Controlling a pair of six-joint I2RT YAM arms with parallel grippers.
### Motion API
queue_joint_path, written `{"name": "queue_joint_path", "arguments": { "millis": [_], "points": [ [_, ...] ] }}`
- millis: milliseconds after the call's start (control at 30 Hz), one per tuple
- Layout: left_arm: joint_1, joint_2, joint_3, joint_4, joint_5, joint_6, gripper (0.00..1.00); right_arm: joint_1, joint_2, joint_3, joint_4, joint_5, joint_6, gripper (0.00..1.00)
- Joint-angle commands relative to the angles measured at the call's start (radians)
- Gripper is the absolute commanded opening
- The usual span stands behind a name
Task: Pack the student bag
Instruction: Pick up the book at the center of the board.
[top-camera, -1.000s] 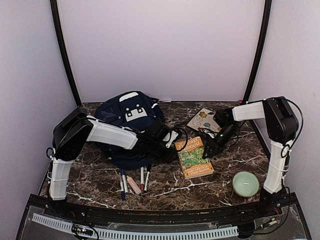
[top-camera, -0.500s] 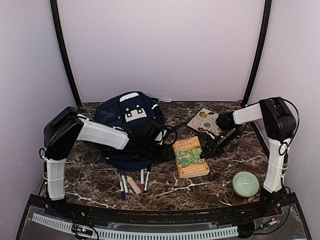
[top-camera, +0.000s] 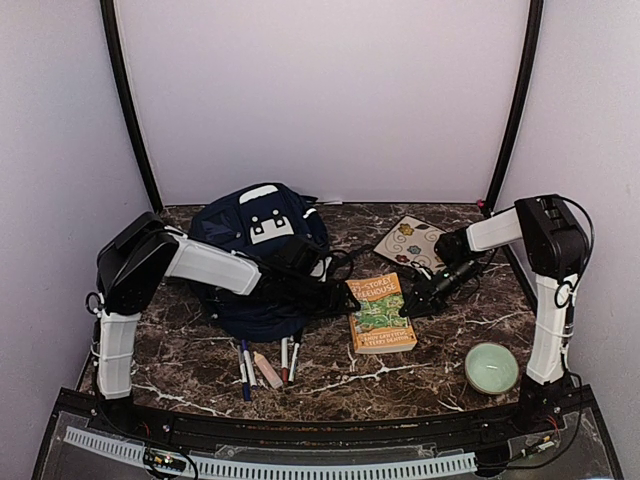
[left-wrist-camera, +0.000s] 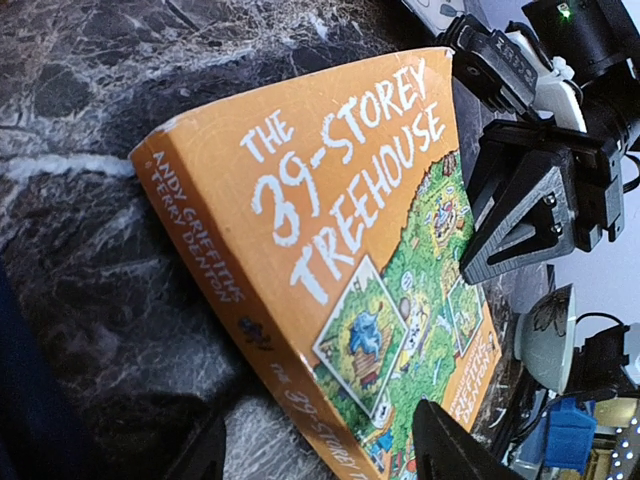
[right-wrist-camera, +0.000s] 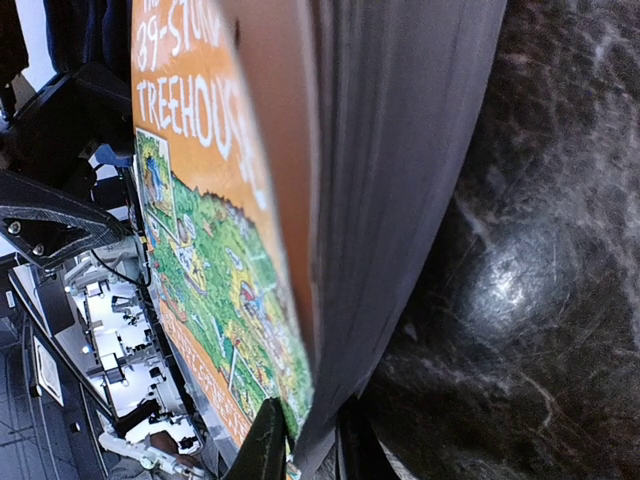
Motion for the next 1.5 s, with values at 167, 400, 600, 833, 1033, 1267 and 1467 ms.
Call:
{"name": "queue_joint_path", "arguments": {
  "millis": [167, 400, 600, 833, 1033, 1267, 1467],
  "points": [
    [0.025, 0.087, 0.054, -0.012, 0.145, -0.128, 0.64, 0.02, 0.114, -0.069, 0.098, 0.269, 0.005, 0.02],
    [0.05, 0.107, 0.009, 0.14, 0.233, -0.293, 0.59, 0.02, 0.11, -0.069, 0.102, 0.244, 0.002, 0.02],
    [0.05, 0.11, 0.002, 0.224, 0.24, -0.331, 0.49, 0.021, 0.113, -0.098, 0.113, 0.242, 0.007, 0.02],
    [0.05, 0.109, -0.003, 0.285, 0.249, -0.352, 0.25, 0.02, 0.113, -0.098, 0.113, 0.234, 0.006, 0.03],
    [0.05, 0.072, -0.054, 0.397, 0.259, -0.385, 0.03, 0.013, 0.036, -0.091, 0.085, 0.212, -0.024, 0.07],
    [0.054, -0.065, -0.154, 0.554, 0.301, -0.263, 0.0, -0.016, -0.142, -0.124, 0.141, 0.253, -0.076, 0.3],
    [0.073, -0.179, -0.204, 0.468, 0.307, -0.134, 0.0, -0.02, -0.292, -0.083, 0.021, 0.198, -0.301, 0.38]
  ]
}}
